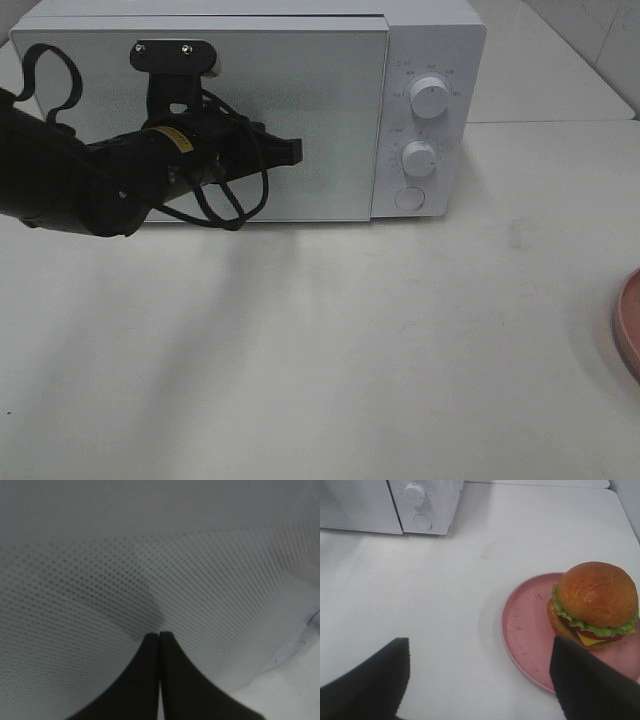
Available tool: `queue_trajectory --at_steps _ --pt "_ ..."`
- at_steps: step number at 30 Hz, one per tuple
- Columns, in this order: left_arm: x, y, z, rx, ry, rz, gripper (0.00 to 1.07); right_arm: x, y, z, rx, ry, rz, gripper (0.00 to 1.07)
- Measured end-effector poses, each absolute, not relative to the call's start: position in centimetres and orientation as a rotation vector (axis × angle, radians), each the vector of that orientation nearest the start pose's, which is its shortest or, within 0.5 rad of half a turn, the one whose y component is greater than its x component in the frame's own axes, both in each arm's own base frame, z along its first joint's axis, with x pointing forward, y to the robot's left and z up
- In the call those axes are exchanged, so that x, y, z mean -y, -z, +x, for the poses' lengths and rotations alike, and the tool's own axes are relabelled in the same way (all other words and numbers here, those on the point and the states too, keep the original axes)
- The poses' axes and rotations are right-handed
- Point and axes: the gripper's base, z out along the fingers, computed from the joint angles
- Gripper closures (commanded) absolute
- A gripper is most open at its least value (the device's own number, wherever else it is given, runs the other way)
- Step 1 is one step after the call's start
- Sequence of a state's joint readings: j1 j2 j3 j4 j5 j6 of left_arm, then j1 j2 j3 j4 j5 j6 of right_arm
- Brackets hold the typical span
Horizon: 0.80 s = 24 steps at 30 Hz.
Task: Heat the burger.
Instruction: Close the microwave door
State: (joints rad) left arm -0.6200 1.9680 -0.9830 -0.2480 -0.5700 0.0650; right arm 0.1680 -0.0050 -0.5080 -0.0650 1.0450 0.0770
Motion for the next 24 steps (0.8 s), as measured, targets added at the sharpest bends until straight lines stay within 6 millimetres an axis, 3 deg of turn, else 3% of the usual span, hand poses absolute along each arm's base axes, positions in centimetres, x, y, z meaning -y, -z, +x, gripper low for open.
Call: queue_trajectory --at_steps 10,24 --pt "23.7 -14.5 34.2 -1.991 0.378 0.392 1.07 0.6 -28.1 -0.5 -2.012 -0.077 -0.089 0.31" --pt "24.0 -15.1 35.0 -2.043 0.388 0.388 1.07 0.6 -28.1 -0.5 -2.012 -0.077 -0.089 0.31"
